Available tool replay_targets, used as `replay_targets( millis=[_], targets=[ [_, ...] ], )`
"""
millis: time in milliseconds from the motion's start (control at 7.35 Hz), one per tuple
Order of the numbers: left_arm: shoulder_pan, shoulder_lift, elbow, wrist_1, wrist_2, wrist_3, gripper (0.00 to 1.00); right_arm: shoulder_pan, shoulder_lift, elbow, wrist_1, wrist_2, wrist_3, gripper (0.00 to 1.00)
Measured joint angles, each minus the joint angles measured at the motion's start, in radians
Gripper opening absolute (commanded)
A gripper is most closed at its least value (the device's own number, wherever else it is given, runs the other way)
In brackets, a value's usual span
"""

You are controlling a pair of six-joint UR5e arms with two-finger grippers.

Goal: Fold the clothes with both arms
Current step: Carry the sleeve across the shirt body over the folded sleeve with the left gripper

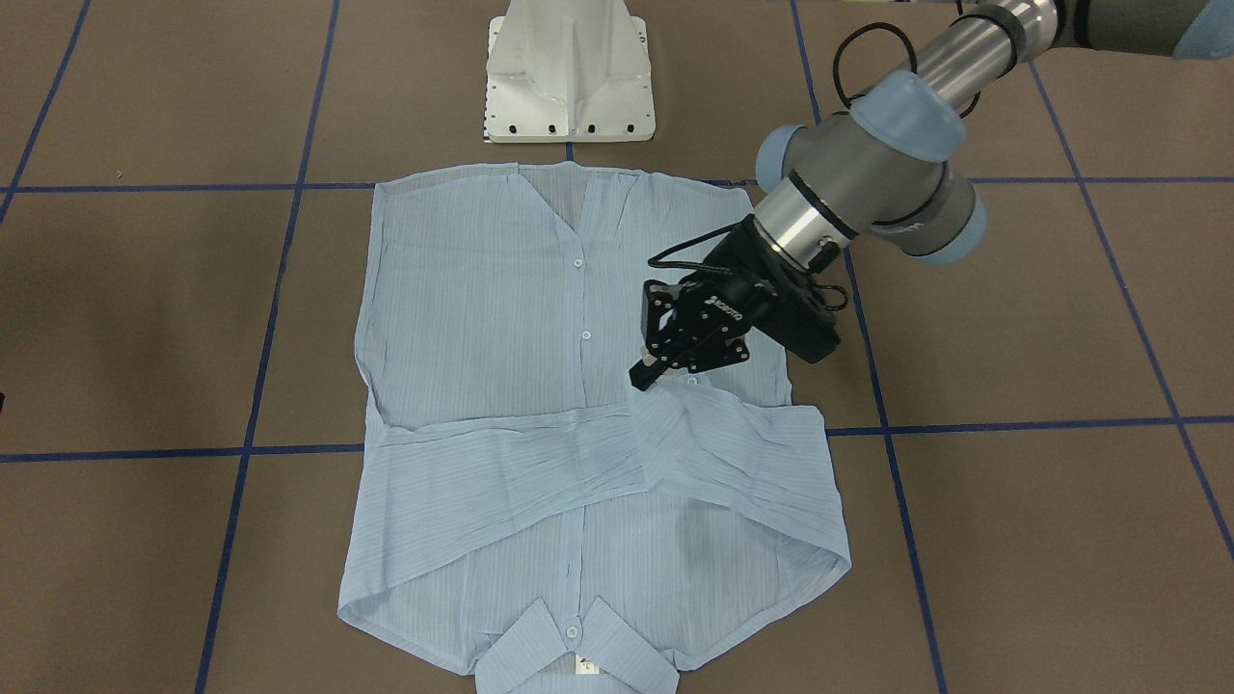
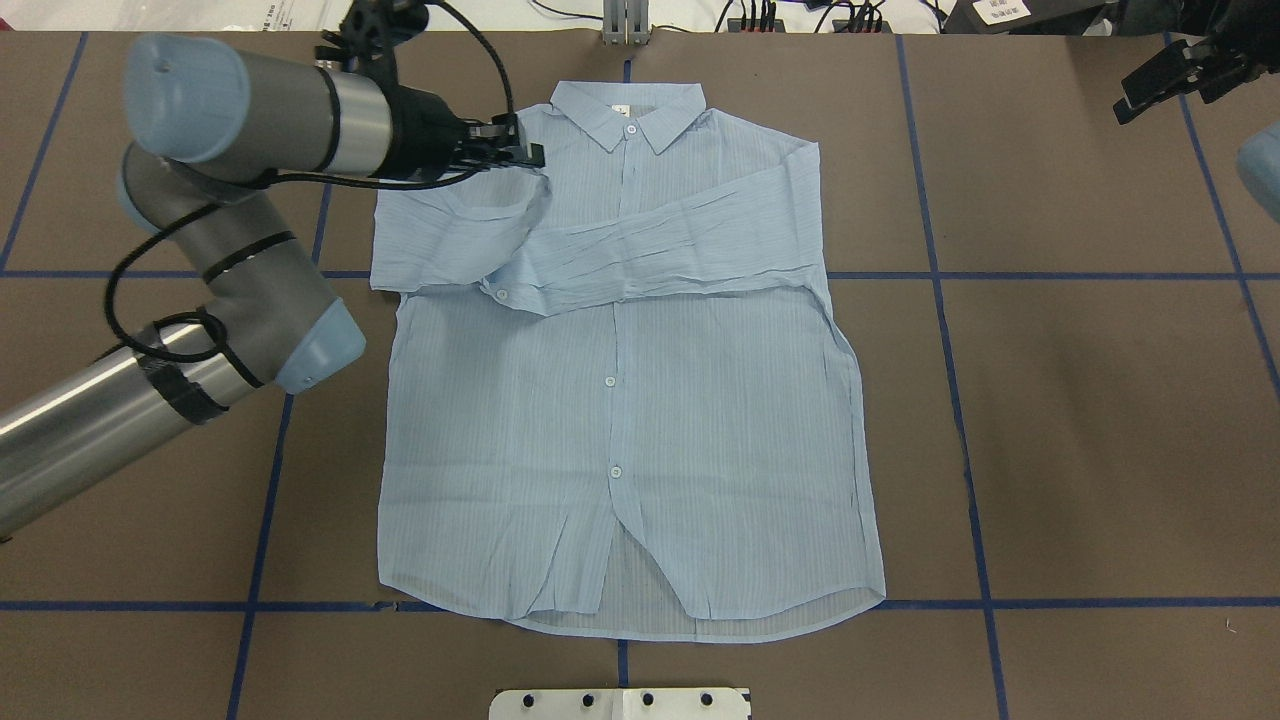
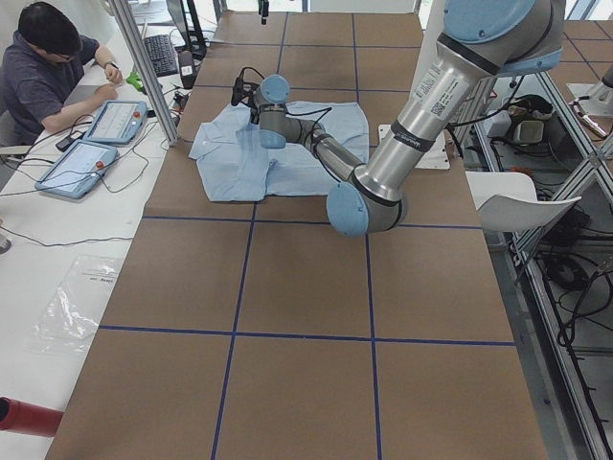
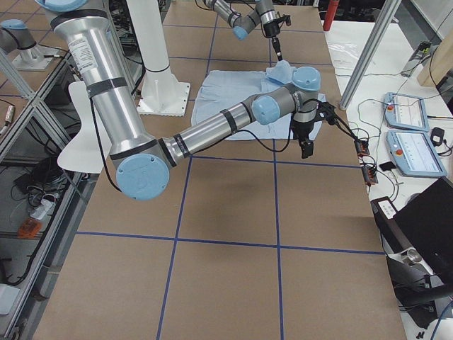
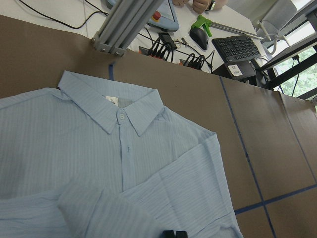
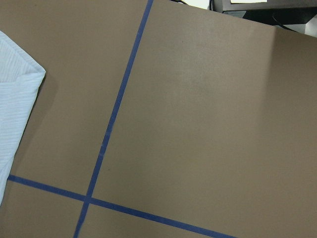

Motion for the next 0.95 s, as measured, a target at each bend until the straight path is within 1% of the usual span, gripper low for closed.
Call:
replay_targets(
  millis=[136,544,680,816,953],
  targets=[
    [0.045,-0.042,0.04,0.001,0.056,-0.014,0.0,0.0,0.0,0.0,0.0,0.0,0.0,1.0],
    [0.169,-0.11,0.133,0.002,0.205,-0.022,0.0,0.0,-0.001,0.0,0.0,0.0,0.0,1.0],
    [0.196,-0.127,0.161,0.002,0.242,-0.022,0.66,0.0,-0.001,-0.001,0.0,0.0,0.0,1.0],
    [0.216,-0.144,0.182,0.001,0.26,-0.022,1.0,0.0,-0.001,0.0,0.0,0.0,0.0,1.0],
    [0.229,-0.16,0.202,0.002,0.268,-0.02,1.0,0.0,-0.001,0.001,0.0,0.001,0.001,1.0]
  ],
)
